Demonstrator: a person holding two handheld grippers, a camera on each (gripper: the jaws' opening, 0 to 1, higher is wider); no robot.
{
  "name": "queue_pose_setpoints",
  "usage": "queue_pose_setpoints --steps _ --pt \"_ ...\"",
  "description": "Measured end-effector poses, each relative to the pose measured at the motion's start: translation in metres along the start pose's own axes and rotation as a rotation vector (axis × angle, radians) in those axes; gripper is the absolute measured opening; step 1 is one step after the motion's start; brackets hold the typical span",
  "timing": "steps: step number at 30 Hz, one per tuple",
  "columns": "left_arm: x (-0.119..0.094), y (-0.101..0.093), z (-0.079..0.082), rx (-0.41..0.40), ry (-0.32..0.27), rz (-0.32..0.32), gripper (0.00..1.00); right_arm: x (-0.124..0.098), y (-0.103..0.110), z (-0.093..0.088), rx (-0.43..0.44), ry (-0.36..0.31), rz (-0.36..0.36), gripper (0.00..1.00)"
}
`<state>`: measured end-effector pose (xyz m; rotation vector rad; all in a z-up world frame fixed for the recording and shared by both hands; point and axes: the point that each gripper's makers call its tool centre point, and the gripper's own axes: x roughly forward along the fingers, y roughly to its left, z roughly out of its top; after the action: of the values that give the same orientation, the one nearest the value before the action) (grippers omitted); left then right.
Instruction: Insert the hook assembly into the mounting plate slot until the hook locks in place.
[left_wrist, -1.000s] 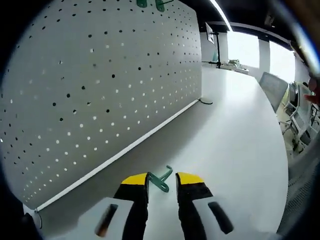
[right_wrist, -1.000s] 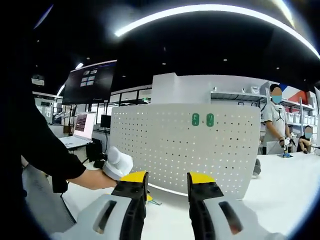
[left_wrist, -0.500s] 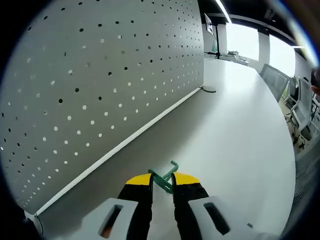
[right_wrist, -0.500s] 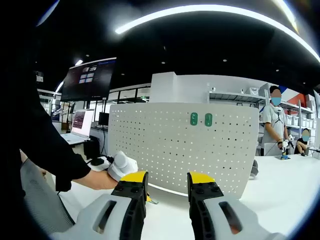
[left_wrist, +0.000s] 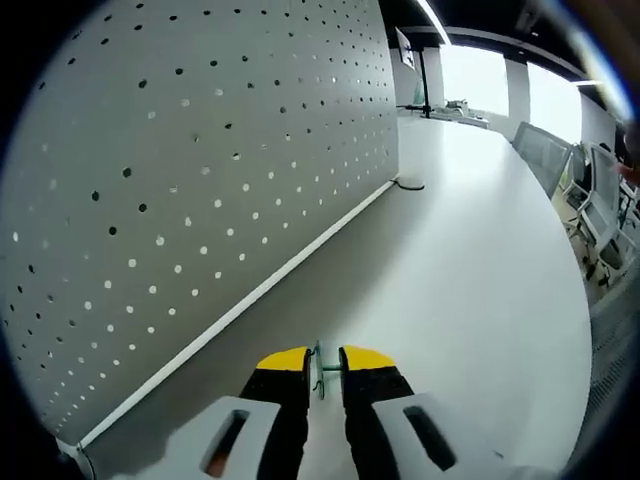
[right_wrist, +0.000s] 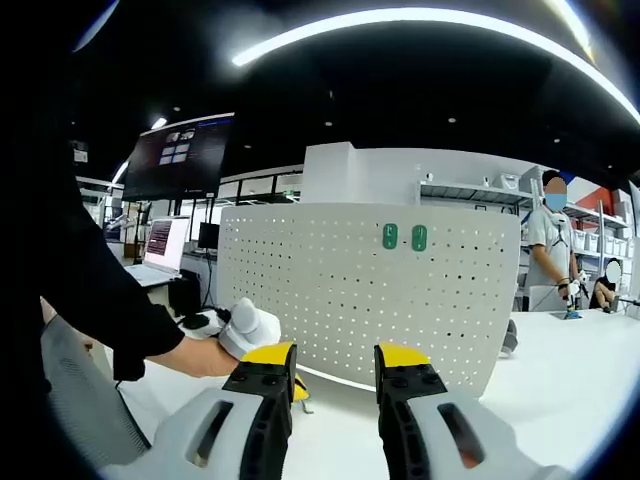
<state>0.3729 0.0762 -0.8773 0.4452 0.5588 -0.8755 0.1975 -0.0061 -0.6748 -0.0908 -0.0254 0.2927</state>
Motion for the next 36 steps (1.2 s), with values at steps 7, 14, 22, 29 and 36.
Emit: queue_pose_setpoints --steps 7,14,22,29,36 --pt "0.008 0.002 -0.004 0.029 0.030 0.009 0.05 0.000 -0.002 0.000 0.004 -0.001 -0.005 0.29" --pt "0.010 0.003 -0.005 0.042 0.046 0.006 0.02 0.000 -0.002 0.000 0.005 -0.001 -0.007 0.29" --pt "0.001 0.007 -0.001 0.018 0.036 0.015 0.02 -0.001 -0.002 0.000 0.003 0.000 -0.008 0.28" --pt "-0.012 0.010 0.006 -0.009 0.012 0.021 0.02 0.000 0.001 -0.001 -0.010 0.007 0.002 0.28" --pt "-0.035 0.009 0.028 -0.046 -0.077 0.017 0.01 0.001 0.006 -0.002 -0.024 0.017 0.018 0.28"
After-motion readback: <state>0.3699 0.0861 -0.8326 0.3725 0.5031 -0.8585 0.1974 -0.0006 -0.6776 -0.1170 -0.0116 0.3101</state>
